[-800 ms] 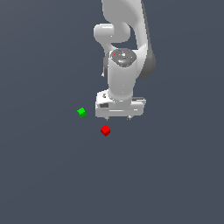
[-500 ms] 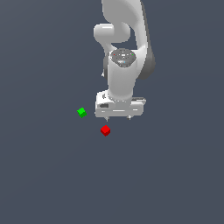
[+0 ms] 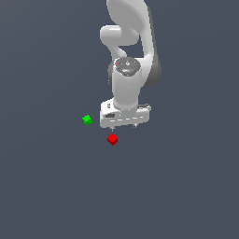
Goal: Stack the red cube on top of the green cube.
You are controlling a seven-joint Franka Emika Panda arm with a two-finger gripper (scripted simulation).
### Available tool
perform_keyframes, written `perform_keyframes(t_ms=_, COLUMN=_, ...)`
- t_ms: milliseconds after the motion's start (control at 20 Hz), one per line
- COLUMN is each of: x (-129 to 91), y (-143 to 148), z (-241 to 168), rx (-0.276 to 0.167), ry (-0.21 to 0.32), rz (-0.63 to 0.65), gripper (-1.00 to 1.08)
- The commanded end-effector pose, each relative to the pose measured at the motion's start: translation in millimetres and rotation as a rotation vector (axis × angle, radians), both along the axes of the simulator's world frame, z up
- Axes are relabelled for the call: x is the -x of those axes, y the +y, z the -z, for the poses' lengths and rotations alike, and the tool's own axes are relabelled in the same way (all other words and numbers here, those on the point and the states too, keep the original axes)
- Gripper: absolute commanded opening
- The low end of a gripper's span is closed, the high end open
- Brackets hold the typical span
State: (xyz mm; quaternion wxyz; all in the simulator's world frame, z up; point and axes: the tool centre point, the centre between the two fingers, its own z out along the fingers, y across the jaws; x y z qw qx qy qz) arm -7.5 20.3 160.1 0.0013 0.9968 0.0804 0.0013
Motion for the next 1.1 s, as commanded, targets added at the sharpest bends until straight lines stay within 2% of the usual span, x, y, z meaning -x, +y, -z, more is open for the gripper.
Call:
perform_keyframes(t_ms=0, x=3, y=-4, z=7, rx=0.0, ry=0.0, rz=-0.042, gripper=1.0)
perform_keyframes(t_ms=1050, x=17, y=-49, z=78, rx=-0.002, ry=0.003, rz=-0.484, gripper=1.0)
